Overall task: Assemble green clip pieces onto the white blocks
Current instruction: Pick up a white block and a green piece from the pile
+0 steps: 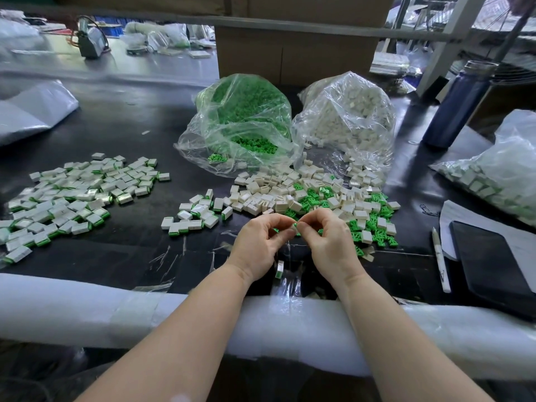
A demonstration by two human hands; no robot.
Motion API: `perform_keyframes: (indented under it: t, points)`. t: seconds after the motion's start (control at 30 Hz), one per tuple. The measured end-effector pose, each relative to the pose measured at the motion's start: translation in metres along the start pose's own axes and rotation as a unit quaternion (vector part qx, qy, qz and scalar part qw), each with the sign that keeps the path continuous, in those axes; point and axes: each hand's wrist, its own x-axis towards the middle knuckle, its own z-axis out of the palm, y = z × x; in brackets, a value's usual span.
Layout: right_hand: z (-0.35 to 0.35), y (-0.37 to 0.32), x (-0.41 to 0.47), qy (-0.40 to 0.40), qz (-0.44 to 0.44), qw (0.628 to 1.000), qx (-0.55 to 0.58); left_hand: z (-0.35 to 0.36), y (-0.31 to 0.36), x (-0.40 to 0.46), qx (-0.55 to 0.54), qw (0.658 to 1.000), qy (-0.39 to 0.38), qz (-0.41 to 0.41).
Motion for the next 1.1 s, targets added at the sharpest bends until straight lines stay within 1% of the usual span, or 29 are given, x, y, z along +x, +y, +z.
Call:
perform_keyframes:
  t: [0.07, 0.13, 0.2, 0.3, 0.37, 0.47, 0.57, 0.73, 0.83, 0.93, 1.0, 1.1]
  points:
    - [0.000, 0.000, 0.000, -0.004, 0.005, 1.000, 0.006, 0.000, 0.000, 0.000, 0.007, 1.000, 0.007, -0.001]
    - [-0.001, -0.001, 0.001, 0.013, 0.007, 1.000, 0.017, 0.000, -0.001, 0.001, 0.012, 0.999, 0.031, -0.008]
    - [-0.004, 0.001, 0.001, 0.048, 0.019, 0.998, 0.024, 0.000, -0.001, 0.002, 0.013, 0.996, 0.083, -0.015]
    - [-0.008, 0.005, 0.004, 0.112, 0.038, 0.993, -0.005, -0.003, -0.003, 0.003, 0.009, 0.986, 0.165, -0.030]
    - [-0.010, 0.008, 0.004, 0.154, 0.047, 0.987, -0.024, -0.005, -0.005, 0.004, 0.037, 0.975, 0.218, -0.031]
    - [-0.011, 0.009, 0.004, 0.180, 0.056, 0.981, -0.044, -0.006, -0.006, 0.005, 0.070, 0.962, 0.260, -0.046]
    - [-0.013, 0.009, 0.005, 0.188, 0.075, 0.977, -0.073, -0.006, -0.007, 0.007, 0.094, 0.958, 0.259, -0.076]
    - [-0.015, 0.009, 0.005, 0.194, 0.111, 0.969, -0.107, -0.003, -0.008, 0.006, 0.172, 0.957, 0.212, -0.101]
    - [-0.013, 0.010, 0.005, 0.182, 0.099, 0.967, -0.148, -0.002, -0.007, 0.006, 0.206, 0.954, 0.182, -0.116]
    - [-0.010, 0.013, 0.005, 0.169, 0.080, 0.959, -0.214, -0.001, -0.006, 0.005, 0.229, 0.953, 0.159, -0.117]
    - [-0.008, 0.014, 0.006, 0.155, 0.067, 0.953, -0.250, 0.000, -0.006, 0.005, 0.235, 0.953, 0.155, -0.108]
    - [-0.006, 0.014, 0.008, 0.098, 0.065, 0.945, -0.305, 0.001, -0.006, 0.004, 0.235, 0.955, 0.158, -0.092]
